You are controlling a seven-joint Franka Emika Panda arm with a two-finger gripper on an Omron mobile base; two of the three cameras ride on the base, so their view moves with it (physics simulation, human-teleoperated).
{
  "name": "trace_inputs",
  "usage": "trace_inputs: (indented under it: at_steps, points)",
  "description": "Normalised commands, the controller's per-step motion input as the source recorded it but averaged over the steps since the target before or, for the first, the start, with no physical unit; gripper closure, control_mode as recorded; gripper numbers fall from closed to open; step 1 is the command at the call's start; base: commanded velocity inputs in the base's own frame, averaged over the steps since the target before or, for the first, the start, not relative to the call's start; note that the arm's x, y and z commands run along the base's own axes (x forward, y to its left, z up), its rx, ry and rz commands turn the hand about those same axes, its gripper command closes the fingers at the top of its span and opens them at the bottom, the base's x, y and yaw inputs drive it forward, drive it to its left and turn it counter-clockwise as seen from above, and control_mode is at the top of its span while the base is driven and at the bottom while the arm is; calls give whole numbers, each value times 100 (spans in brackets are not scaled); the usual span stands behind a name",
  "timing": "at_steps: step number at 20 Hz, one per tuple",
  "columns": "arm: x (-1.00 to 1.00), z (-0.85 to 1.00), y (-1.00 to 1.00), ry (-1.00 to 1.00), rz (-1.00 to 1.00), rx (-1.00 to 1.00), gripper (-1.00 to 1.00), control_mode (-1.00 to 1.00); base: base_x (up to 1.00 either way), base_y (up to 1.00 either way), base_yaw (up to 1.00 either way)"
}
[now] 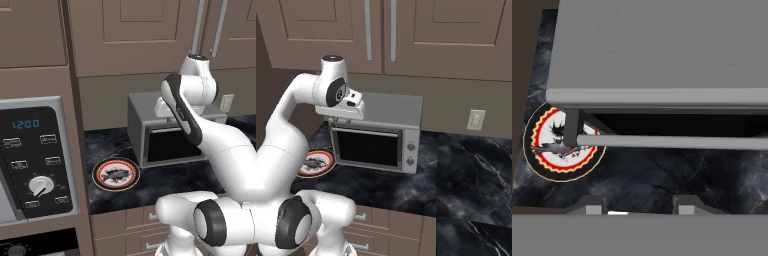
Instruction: Place the fish on the rack of the oven, and slide the rack back inside. Close the oven door.
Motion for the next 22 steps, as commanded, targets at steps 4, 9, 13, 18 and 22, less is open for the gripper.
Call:
trace_inputs:
  at_steps: [4,9,13,18,22]
  points:
    - [-21,0,5,-1,0,0,-100,-100,0,0,0]
    - [-3,-14,40,1,14,0,-100,-100,0,0,0]
    - [0,-15,75,1,30,-10,-100,-100,0,0,0]
    - [1,-19,72,0,35,-14,-100,-100,0,0,0]
    - [0,-26,58,0,25,-10,-100,-100,0,0,0]
